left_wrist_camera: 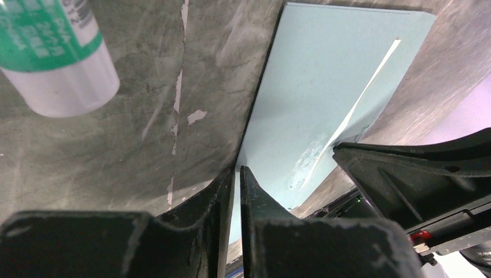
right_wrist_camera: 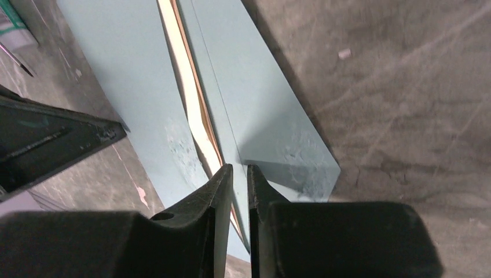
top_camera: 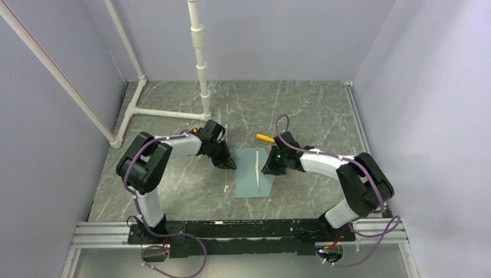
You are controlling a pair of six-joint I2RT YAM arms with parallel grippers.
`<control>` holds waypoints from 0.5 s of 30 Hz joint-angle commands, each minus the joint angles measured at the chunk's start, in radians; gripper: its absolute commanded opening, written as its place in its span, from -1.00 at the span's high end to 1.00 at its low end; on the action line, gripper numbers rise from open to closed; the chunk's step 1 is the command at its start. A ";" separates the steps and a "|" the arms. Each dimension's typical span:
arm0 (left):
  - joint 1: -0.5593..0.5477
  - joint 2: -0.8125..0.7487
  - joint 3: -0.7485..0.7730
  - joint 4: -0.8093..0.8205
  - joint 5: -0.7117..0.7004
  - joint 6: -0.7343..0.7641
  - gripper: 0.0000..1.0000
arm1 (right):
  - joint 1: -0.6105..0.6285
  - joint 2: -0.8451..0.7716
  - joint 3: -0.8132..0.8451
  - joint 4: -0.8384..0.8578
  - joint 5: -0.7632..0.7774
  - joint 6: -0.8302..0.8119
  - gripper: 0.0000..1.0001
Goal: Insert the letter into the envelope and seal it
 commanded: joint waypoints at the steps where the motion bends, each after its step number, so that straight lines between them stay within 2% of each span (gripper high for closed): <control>1: -0.010 0.068 -0.026 -0.115 -0.131 0.062 0.63 | -0.022 0.050 0.060 0.045 0.023 -0.040 0.64; 7: -0.010 0.070 -0.024 -0.114 -0.129 0.079 0.60 | -0.036 0.125 0.075 0.094 -0.024 -0.035 0.79; 15: -0.010 0.099 -0.004 -0.091 -0.085 0.130 0.57 | -0.023 0.198 0.066 0.142 -0.098 -0.017 0.88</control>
